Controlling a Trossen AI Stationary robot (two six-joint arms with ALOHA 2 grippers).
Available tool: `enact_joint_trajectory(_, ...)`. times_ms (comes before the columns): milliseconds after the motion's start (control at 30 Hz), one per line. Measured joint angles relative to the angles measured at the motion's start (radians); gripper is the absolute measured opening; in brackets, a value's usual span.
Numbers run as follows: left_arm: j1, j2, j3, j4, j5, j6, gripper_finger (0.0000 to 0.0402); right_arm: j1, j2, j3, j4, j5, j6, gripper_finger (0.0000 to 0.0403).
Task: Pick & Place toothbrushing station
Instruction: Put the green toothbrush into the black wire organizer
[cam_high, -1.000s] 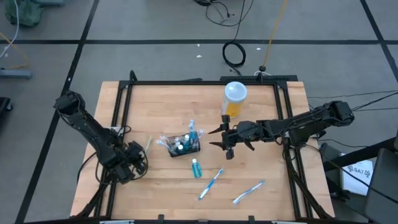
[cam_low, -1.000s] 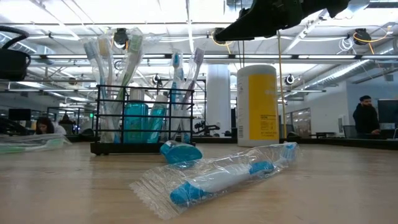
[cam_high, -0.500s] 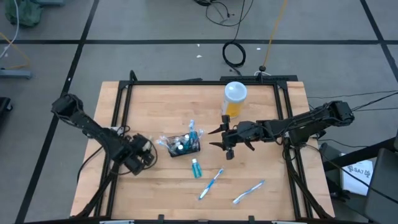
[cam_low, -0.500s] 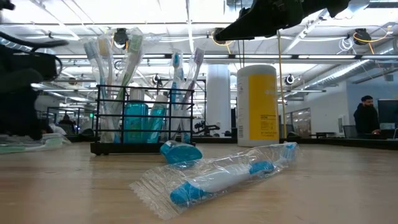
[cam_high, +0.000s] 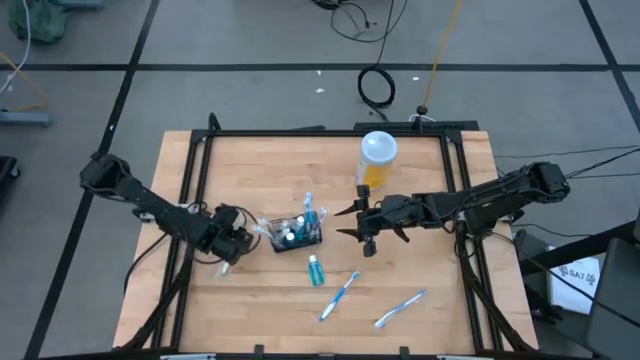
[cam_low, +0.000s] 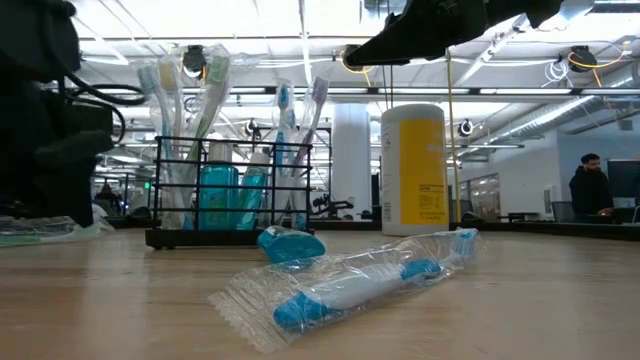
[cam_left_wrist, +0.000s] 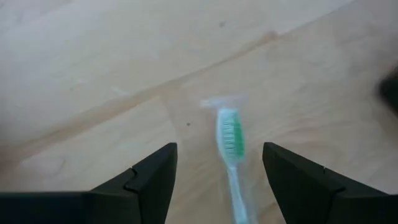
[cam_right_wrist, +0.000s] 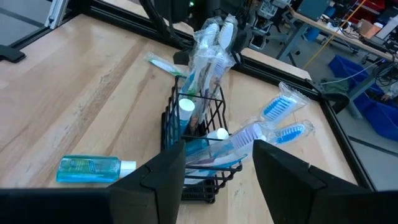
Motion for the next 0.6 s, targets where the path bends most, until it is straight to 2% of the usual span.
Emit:
enact_joint_trajectory(133,0.045,0.0,-0.014,0.022,0.032,0.048,0.0242,0.0,0.0,0.0,0.0,0.0,0.0,0.0181)
enact_joint_trajectory(233,0.067,0.0,-0.045,0.071,0.036,0.072,0.0223,0.0,0.0,0.0,0.0,0.0,0.0,0.0181)
enact_joint_trajectory(333,0.076,-0.002,-0.071,0.124,0.034,0.091,0.0191,0.0,0.0,0.0,0.0,0.0,0.0,0.0181)
enact_joint_trajectory(600,0.076,-0.001,-0.076,0.134,0.031,0.09,0.0092,0.0,0.0,0.0,0.003,0.0,0.0,0.018)
